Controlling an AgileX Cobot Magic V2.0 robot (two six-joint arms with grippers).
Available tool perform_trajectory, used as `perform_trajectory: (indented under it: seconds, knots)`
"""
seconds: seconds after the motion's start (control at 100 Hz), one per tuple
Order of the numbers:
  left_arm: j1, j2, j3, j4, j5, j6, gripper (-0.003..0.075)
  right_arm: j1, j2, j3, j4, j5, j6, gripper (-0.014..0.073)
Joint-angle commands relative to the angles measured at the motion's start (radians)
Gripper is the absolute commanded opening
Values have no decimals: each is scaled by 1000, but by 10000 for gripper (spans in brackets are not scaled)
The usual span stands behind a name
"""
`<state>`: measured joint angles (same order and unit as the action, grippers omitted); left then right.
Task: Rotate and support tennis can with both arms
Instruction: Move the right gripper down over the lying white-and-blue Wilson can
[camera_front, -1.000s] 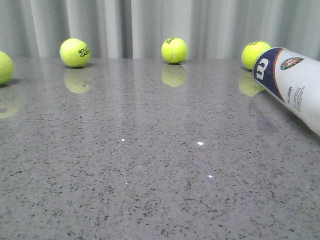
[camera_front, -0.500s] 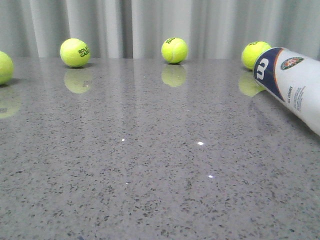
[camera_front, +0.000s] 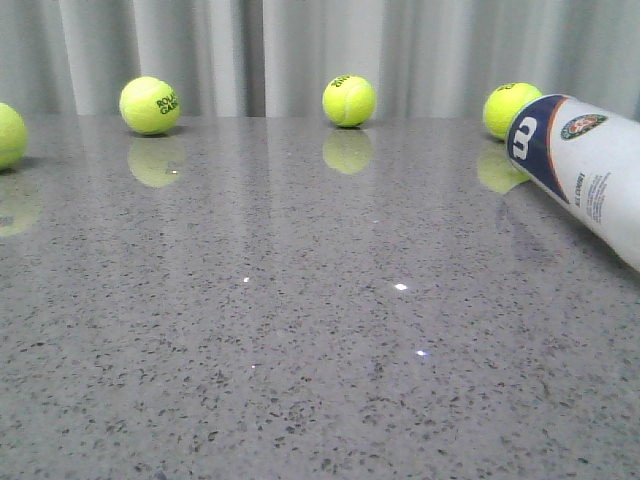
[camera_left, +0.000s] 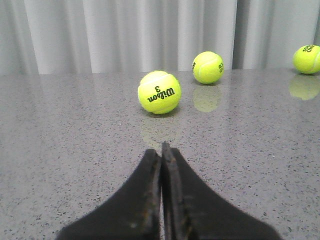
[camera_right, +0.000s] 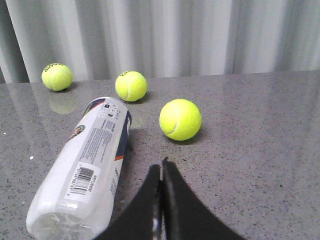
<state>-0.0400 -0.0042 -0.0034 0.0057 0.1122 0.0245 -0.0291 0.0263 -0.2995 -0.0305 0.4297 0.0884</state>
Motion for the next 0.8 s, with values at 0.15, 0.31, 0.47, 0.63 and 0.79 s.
perform_trajectory:
  seconds: [0.15,0.31,0.47,0.63,0.79]
  knots:
    - [2,-40,48,-6,-76,-8,-21,-5,185,-142,1,47,-8,-57]
    - [2,-40,48,-6,-76,-8,-21,-5,340,-197,6,99,-8,1]
    - [2,-40,48,-6,-76,-8,-21,-5,485,-270,9,161,-8,337]
    - [2,-40,48,-6,-76,-8,-21,-3,609,-367,30,237,-8,669]
    - [2,-40,48,-6,-76,-8,-21,-1,740,-504,91,354,-11,629]
